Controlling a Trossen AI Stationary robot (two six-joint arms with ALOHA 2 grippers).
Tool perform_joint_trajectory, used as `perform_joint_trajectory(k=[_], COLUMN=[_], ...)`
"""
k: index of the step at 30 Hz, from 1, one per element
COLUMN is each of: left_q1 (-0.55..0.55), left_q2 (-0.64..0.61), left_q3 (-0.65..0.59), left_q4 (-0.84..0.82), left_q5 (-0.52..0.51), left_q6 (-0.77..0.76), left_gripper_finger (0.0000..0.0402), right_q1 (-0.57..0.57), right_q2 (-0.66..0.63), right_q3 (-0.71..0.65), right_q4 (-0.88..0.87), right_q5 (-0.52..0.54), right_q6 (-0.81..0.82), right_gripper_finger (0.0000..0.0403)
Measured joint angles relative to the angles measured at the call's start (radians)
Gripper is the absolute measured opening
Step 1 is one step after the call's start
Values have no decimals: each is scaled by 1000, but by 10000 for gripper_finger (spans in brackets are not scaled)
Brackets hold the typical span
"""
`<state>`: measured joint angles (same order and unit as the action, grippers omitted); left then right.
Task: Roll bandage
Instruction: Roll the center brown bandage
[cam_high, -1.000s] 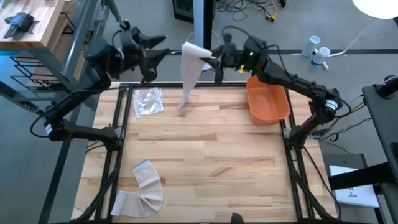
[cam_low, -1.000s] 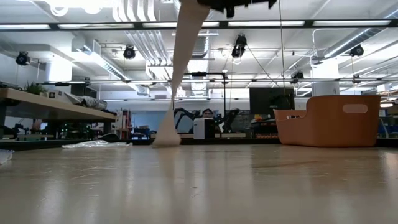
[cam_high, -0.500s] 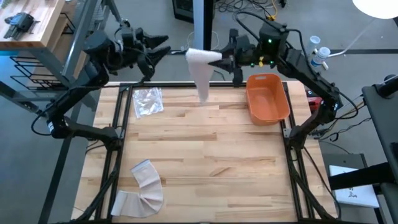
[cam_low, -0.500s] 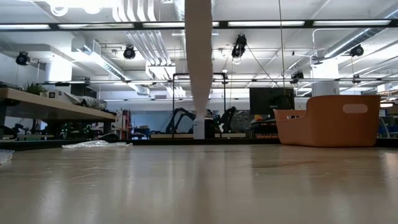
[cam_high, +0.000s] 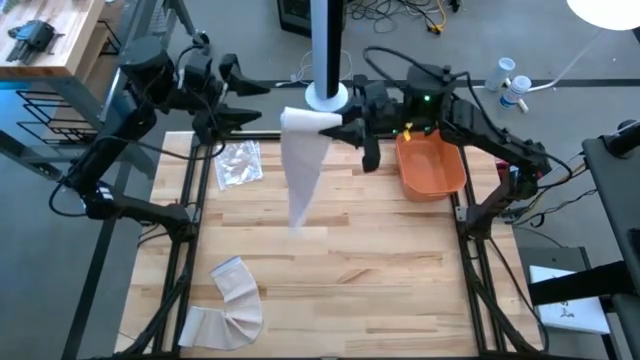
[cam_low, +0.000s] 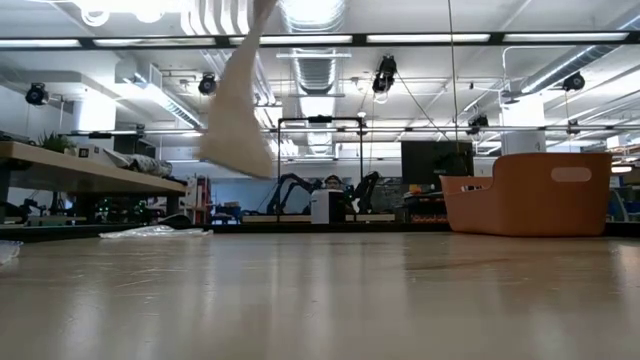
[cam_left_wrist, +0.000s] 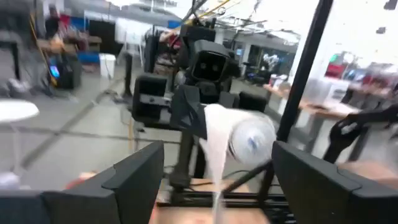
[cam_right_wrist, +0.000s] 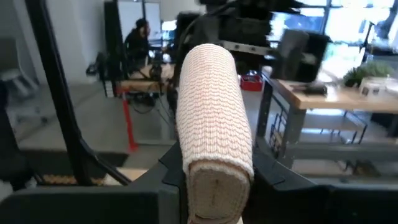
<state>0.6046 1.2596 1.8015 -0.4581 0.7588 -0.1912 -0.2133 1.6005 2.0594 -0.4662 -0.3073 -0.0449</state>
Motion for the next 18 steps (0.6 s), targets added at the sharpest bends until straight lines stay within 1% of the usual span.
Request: perform_joint_trajectory(k=[4, 9, 13, 15, 18], left_q1=[-23, -45, -53, -53, -54], left_q2=[36, 91, 125, 130, 130], left_q3=[-2, -3, -3, -3, -3], left_q4=[3, 50, 81, 89, 91], left_q5=[7, 12, 11, 20, 25], left_q6=[-97, -180, -212, -215, -215], left_gripper_finger=[294, 307, 315, 316, 314], right_q1=[4, -8, -23, -31, -37], right_q2=[0, -4, -5, -8, -8], right_q3=[-2, -2, -2, -2, -2], right_q4=[-29, -74, -96, -107, -138], right_q5=[-7, -7, -3, 28, 110], right_q6=[-135, -160, -204, -219, -272], right_gripper_finger=[82, 82, 82, 82, 82])
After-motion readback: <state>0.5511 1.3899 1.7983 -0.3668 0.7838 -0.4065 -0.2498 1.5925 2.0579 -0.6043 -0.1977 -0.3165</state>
